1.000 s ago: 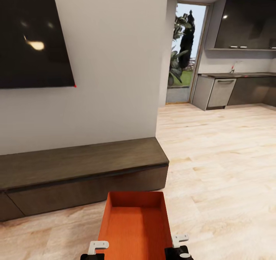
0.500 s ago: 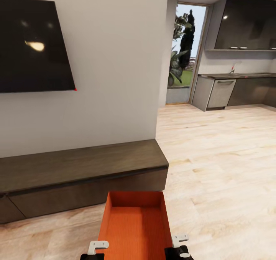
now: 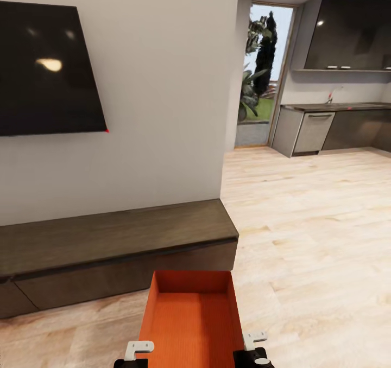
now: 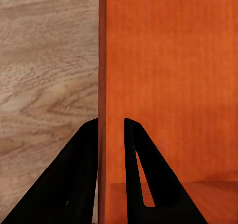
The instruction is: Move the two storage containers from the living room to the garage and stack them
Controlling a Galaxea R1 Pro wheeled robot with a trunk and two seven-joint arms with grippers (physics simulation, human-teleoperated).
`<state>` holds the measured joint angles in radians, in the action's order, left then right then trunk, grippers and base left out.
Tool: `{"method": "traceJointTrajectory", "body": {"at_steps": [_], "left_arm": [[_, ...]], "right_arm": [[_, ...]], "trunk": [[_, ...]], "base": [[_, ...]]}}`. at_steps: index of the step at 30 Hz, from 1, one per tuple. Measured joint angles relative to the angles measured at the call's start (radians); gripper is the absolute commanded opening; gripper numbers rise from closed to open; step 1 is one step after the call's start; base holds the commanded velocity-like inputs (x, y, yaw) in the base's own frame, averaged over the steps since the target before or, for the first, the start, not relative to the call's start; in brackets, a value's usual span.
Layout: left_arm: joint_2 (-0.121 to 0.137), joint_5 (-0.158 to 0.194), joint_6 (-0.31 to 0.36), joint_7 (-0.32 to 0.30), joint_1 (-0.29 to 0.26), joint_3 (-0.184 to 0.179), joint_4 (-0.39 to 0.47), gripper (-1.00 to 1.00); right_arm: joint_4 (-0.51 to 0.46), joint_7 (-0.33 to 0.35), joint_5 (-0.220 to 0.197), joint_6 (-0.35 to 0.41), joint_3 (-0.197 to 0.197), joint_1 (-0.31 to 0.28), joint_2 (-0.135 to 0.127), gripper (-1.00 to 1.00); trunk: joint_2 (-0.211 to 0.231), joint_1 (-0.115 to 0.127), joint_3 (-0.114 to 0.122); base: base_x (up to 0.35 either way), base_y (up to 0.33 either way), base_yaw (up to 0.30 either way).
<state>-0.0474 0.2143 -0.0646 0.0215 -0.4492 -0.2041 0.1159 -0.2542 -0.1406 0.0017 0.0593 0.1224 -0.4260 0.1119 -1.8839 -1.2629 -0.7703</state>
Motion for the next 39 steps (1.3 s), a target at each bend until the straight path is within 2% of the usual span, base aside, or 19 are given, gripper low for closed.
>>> {"method": "traceJointTrajectory", "body": {"at_steps": [11,39], "left_arm": [[0.000,0.000,0.000,0.000,0.000,0.000,0.000,-1.00],[-0.001,-0.001,0.000,0.001,0.000,0.002,-0.001,-1.00]], "right_arm": [[0.000,0.000,0.000,0.000,0.000,0.000,0.000,-1.00],[0.000,0.000,-0.001,0.001,0.002,0.000,-0.001,-1.00]], "trunk": [[0.077,0.042,0.026],[0.273,0.150,0.120]], "base": [[0.000,0.000,0.000],[0.000,0.000,-0.018]]}}
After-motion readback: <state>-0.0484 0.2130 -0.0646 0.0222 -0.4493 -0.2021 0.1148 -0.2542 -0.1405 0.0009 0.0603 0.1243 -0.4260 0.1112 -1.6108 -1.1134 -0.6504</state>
